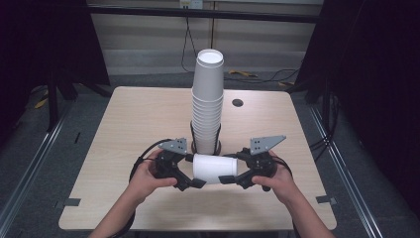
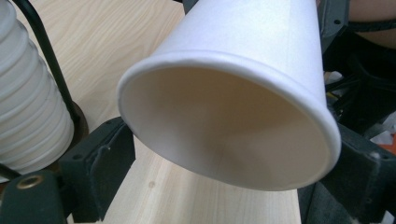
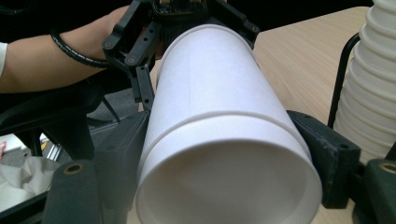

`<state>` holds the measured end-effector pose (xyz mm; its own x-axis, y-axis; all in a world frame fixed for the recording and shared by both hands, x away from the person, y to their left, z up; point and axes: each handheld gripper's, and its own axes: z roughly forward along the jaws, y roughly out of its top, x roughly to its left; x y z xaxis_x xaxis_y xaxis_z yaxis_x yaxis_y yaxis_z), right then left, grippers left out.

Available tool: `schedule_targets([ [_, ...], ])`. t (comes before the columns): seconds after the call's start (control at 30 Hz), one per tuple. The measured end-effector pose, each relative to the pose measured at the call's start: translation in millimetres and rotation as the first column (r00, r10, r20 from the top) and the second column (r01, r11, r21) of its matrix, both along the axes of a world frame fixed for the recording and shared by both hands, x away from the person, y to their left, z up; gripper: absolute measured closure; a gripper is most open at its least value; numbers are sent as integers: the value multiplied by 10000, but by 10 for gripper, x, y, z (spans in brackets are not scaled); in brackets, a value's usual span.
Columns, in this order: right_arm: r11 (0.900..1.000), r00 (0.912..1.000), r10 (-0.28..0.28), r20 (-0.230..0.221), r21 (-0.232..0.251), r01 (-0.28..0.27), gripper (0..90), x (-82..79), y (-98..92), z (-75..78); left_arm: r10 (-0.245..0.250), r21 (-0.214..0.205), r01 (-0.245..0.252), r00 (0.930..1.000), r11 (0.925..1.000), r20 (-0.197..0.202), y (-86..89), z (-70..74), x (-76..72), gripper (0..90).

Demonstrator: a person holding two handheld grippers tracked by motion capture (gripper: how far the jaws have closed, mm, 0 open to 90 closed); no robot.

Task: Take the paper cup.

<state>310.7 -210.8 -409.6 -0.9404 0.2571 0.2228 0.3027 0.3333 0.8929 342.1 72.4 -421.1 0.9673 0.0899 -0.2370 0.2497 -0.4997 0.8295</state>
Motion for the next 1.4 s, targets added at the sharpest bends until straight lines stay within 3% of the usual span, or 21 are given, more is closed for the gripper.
schedule_targets([
  [0.4, 9999, 9999, 100, -93, -94, -100, 252, 16, 14, -21, -65, 274, 59, 9997, 9996, 221, 21, 46, 0, 132],
  [0.53, 9999, 9998, 118, -142, -83, -120, 247, 21, 12, -20, -61, 61, 60, 9999, 10000, 118, 16, 22, 2, 109],
  [0.63, 9999, 9998, 121, -135, -118, -123, 246, 18, 12, -15, -109, 124, 109, 9999, 9999, -26, 7, 11, 13, 98],
  [0.9, 9994, 9998, 181, -4, -283, -181, 244, 12, 14, -17, -213, 157, 212, 9997, 9997, 98, -1, 9, 19, 87],
  [1.1, 9998, 9998, 182, 53, -43, -182, 244, 10, 10, -11, -179, -211, 178, 9998, 9996, -56, 32, 21, 31, 86],
  [1.4, 9998, 9997, 183, 174, -31, -182, 246, 10, 19, -11, -255, -147, 253, 9996, 9996, -84, 36, 12, 41, 87],
])
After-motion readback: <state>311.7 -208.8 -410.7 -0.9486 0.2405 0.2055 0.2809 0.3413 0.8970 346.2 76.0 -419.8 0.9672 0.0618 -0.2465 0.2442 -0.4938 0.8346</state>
